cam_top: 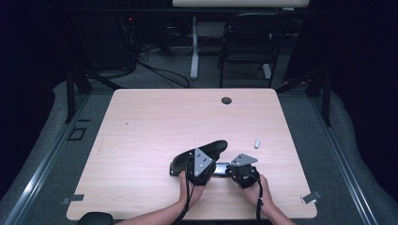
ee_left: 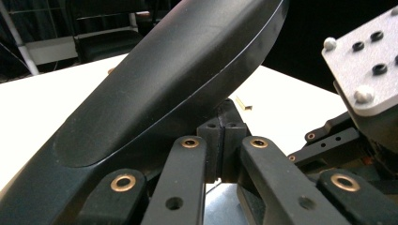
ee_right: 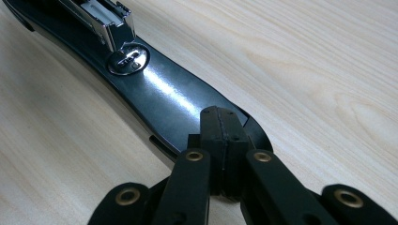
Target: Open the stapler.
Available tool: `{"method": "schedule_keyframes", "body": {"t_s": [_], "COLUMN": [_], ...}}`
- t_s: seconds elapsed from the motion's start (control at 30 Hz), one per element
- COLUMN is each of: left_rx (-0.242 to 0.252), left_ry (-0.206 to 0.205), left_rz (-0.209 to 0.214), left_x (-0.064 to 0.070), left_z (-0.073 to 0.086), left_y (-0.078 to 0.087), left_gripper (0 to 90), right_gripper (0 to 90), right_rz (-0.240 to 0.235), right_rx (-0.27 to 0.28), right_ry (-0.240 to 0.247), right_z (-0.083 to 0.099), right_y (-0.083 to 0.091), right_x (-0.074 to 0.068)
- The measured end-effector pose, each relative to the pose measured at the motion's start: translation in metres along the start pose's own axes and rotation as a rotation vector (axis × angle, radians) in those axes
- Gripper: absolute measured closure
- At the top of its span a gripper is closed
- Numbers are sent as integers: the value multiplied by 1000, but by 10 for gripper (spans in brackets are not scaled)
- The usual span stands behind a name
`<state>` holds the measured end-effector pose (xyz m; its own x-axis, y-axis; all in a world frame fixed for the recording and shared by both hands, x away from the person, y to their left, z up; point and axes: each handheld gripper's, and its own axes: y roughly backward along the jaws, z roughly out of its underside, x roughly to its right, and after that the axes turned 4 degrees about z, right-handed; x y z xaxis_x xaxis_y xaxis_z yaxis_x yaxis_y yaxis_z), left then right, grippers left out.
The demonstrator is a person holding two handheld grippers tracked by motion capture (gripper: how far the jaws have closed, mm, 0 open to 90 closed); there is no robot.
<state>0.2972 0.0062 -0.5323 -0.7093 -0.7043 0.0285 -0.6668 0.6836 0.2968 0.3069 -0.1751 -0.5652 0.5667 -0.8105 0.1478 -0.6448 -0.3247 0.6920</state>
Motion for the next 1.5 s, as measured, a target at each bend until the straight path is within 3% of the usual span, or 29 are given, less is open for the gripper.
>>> {"method": "schedule_keyframes", "body": {"t_s": [0.3, 0.87, 1.5], "left_rx": [20, 42, 51], "left_ry": [-8, -34, -6], "left_rz": [2, -34, -40], "left_x": [0, -4, -12], "left_z": [-6, -18, -25], "left_y": [5, 15, 24], "left_gripper": [900, 900, 900], "right_gripper": [900, 900, 900], "right_rz": [-1, -4, -2], "right_rx": [-8, -28, -14], "right_ry": [6, 16, 25], "right_z": [-1, -3, -3], "right_y": [0, 1, 0], "right_x": [0, 1, 0]}}
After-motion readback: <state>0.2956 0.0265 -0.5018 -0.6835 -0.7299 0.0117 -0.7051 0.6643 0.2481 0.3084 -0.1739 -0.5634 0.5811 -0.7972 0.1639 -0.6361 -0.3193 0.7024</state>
